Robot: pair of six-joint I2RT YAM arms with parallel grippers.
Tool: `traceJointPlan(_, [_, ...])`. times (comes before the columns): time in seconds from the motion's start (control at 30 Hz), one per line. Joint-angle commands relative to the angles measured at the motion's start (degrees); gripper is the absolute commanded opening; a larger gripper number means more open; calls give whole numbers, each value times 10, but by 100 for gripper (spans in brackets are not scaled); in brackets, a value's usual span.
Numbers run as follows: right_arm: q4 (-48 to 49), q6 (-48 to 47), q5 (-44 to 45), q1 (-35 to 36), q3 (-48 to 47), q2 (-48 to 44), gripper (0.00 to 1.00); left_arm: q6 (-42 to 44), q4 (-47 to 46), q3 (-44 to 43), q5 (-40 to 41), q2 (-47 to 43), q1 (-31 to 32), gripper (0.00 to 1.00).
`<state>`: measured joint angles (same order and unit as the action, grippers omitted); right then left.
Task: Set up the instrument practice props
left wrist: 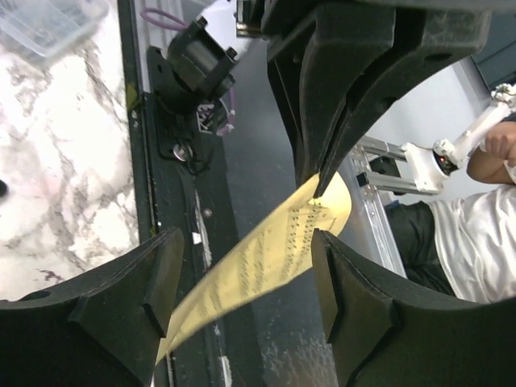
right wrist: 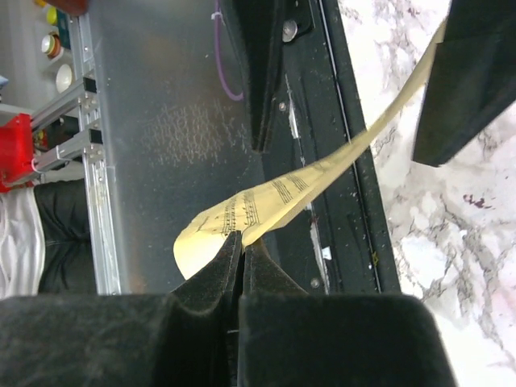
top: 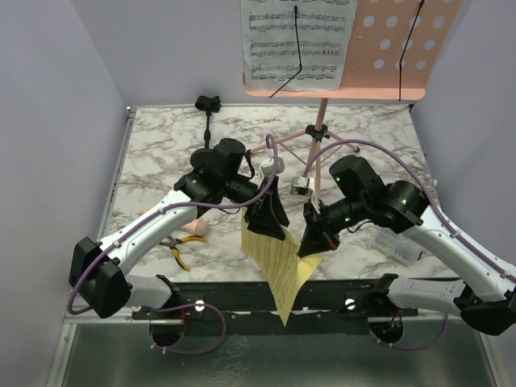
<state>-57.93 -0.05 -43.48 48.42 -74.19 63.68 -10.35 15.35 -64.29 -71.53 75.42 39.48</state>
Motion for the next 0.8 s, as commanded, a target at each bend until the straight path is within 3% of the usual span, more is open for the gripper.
traceJointPlan(0.0, [-35,28,3,2,-8,-16,1,37,78,-11,22,-15,35,68])
traceJointPlan(0.4, [-36,20,-51,2,-10,-6,1,85,139,-32,31,-14,65,33])
traceJointPlan(0.53, [-33,23,-30,2,-11,-12,1,101,146,-23,50,-34,67,15])
traceJointPlan(0.67, [-26,44,59,2,-10,-16,32,115,155,-15,76,-56,67,0])
traceJointPlan(0.77, [10,79,183,2,4,-43,61,106,156,4,114,-90,66,0])
